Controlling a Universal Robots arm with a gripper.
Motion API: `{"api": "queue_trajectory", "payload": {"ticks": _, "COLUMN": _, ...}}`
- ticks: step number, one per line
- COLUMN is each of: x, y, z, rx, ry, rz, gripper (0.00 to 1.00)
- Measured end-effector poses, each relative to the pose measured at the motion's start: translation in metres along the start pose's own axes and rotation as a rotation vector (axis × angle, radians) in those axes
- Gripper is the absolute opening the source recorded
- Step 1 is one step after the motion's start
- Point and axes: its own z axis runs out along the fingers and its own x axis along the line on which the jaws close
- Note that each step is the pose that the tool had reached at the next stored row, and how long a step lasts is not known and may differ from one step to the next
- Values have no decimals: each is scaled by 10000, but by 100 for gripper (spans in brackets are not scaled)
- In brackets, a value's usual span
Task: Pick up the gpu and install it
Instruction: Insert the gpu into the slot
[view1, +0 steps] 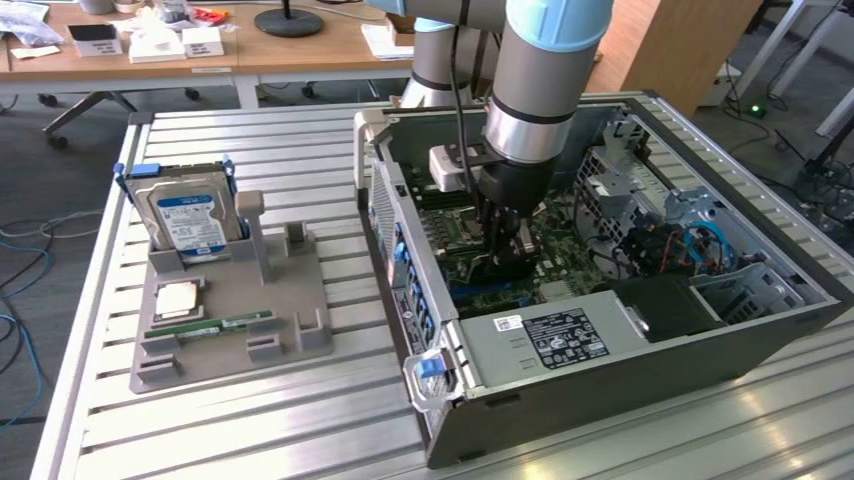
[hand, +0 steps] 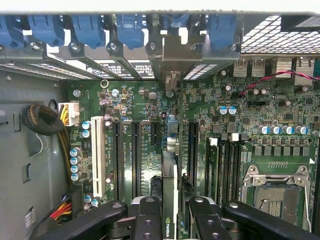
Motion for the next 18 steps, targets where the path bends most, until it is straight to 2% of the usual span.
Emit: {"api": "queue_trajectory", "payload": {"ticks": 18, "x": 0, "y": 13, "z": 10, "rx": 0, "ry": 0, "rz": -5, "gripper": 25}}
